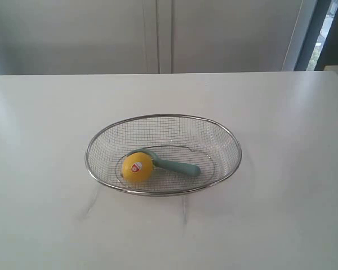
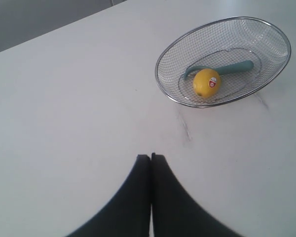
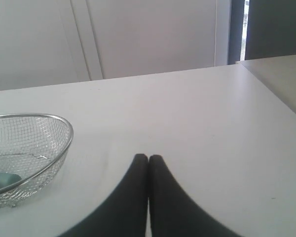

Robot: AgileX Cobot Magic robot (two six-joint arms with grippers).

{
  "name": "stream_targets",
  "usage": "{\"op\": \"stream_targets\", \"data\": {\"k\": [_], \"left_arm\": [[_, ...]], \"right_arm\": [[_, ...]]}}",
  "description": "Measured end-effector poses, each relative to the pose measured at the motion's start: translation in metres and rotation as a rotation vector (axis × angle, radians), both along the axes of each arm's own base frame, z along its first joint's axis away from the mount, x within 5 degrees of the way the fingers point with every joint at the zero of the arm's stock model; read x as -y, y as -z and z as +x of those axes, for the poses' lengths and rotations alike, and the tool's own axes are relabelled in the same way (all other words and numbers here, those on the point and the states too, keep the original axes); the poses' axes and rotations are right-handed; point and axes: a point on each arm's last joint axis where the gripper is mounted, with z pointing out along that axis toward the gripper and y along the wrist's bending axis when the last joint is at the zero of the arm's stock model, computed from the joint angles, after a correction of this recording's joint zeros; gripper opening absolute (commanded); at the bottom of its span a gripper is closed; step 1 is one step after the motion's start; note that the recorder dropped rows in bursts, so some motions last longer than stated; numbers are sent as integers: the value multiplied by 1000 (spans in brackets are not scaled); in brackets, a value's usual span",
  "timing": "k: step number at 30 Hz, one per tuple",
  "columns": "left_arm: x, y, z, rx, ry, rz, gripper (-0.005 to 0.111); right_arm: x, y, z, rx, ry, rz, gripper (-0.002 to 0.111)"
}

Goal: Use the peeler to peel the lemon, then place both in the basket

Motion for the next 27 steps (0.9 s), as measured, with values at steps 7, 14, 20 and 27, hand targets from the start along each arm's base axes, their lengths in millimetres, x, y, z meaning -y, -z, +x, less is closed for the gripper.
{"op": "stream_targets", "data": {"k": [7,14,20,27], "left_arm": [[0,0,0,0,0,0,0],[0,0,0,0,0,0,0],[0,0,0,0,0,0,0],[0,0,0,0,0,0,0]], "right_arm": [[0,11,-2,-120,4,-9,0],[0,11,-2,-122,3,-11,0],[0,11,-2,-122,3,-11,0],[0,11,-2,-122,3,-11,0]]}}
